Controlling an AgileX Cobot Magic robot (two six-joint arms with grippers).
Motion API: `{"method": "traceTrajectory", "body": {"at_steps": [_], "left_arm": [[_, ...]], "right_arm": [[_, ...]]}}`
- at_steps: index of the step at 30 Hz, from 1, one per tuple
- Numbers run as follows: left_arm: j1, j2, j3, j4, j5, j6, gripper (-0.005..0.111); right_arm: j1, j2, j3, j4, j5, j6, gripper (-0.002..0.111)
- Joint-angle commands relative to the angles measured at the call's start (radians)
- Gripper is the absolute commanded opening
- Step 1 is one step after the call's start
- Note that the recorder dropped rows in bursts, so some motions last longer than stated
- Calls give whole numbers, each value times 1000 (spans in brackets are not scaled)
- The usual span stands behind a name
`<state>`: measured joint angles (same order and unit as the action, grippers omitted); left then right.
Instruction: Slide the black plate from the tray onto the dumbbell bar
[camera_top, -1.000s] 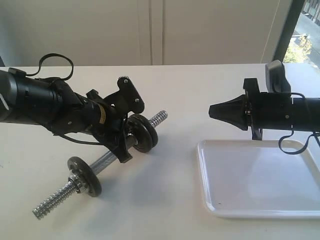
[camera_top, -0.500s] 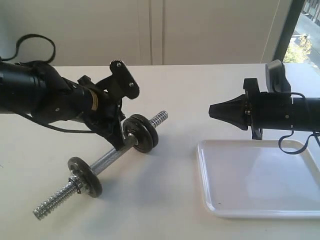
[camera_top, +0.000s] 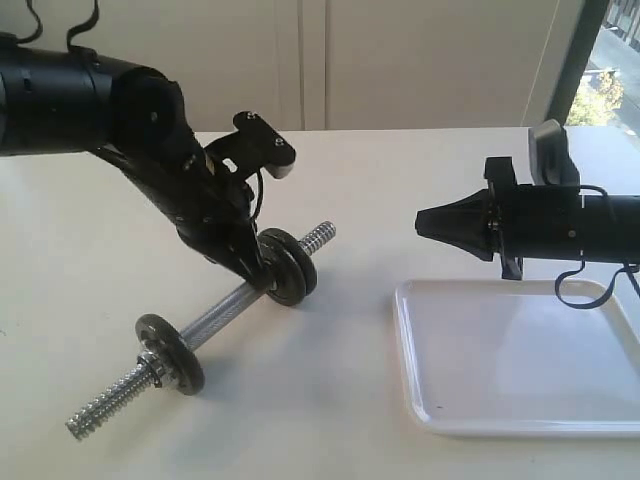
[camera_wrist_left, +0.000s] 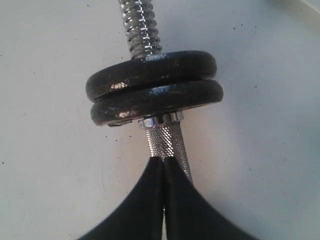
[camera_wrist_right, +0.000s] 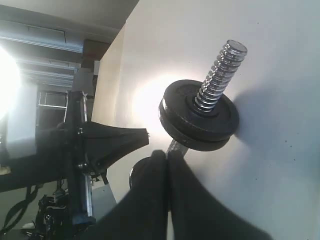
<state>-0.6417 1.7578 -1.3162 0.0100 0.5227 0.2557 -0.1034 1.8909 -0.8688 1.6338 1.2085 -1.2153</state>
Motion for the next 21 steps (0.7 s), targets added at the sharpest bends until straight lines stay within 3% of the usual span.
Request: {"method": "traceTrajectory", "body": {"at_steps": [1, 5, 6, 21], "left_arm": [[1, 44, -11, -10, 31, 40, 20], [1, 76, -11, -4, 18, 40, 67], [1, 83, -11, 1, 17, 40, 69], [1, 152, -11, 28, 24, 66, 53]], "right_arm": [[2, -7, -3, 6, 13, -15, 0], [3, -7, -3, 9, 13, -15, 0], [3, -7, -3, 9, 13, -15, 0], [3, -7, -3, 10, 13, -17, 0]]}}
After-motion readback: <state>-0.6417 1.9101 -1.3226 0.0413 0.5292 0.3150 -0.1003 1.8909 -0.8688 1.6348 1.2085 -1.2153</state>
